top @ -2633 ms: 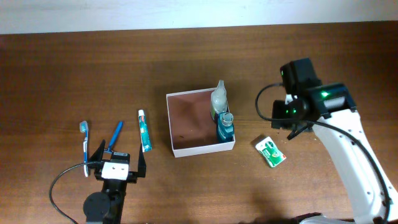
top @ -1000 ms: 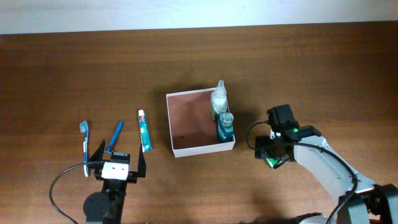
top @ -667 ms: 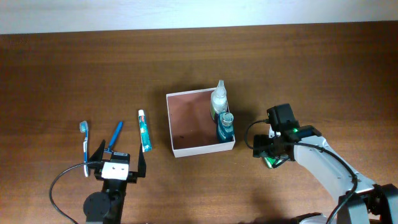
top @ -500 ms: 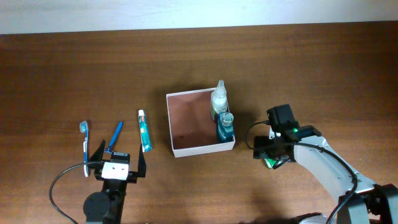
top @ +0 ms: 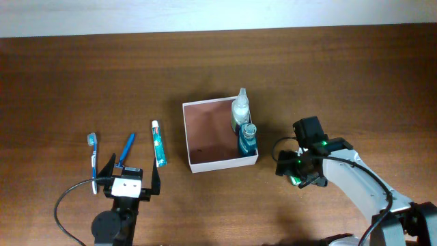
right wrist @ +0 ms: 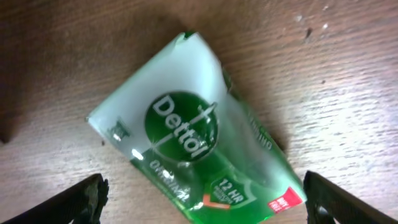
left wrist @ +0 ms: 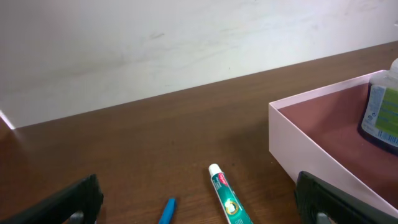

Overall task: Pack container
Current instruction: 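Move the right gripper down over the green Dettol soap bar, then close the right gripper on the Dettol bar and lift it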

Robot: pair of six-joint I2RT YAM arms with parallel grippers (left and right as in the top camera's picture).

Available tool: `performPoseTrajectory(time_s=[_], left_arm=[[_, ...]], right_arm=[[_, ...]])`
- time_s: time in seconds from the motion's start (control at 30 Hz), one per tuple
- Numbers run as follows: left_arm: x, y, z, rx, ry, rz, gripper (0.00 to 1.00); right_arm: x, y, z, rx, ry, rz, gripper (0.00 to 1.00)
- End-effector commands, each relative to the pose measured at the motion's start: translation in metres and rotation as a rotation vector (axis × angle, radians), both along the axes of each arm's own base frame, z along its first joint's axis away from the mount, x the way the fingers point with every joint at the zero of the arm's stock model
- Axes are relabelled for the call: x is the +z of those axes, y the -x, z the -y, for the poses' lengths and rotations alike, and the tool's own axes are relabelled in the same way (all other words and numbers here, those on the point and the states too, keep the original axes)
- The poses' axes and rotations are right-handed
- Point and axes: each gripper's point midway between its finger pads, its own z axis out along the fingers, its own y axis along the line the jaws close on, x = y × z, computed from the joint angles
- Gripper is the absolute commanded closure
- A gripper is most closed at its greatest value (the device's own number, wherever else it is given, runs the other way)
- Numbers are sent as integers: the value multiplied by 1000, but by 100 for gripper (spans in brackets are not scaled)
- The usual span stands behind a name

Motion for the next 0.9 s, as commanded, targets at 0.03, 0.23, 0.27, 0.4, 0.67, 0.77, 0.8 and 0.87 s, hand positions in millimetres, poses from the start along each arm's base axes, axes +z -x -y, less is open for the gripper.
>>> performPoseTrajectory(time_s=[0.03, 0.23, 0.27, 0.4, 0.67, 0.77, 0.8, 0.87], left_arm=[[-2, 0, 0, -6, -15, -2, 1], [-2, 0, 0, -6, -15, -2, 1], [-2, 0, 0, -6, -15, -2, 1], [-2, 0, 0, -6, -15, -2, 1], [-2, 0, 0, -6, -15, -2, 1], [-2, 0, 0, -6, -15, -2, 1], [-2, 0, 0, -6, -15, -2, 1], [-2, 0, 0, -6, -15, -2, 1]], right_arm=[[-2, 0, 7, 10, 35, 0, 6], [0, -4, 33, 109, 196, 22, 6], [0, -4, 33, 110, 197, 23, 11], [0, -5, 33, 122, 197, 26, 21], [-2, -1, 25, 189, 154, 11, 22], [-3, 0, 14, 190, 89, 10, 22], [-3, 0, 10, 193, 63, 11, 22], [-3, 0, 6, 195, 45, 13, 22]])
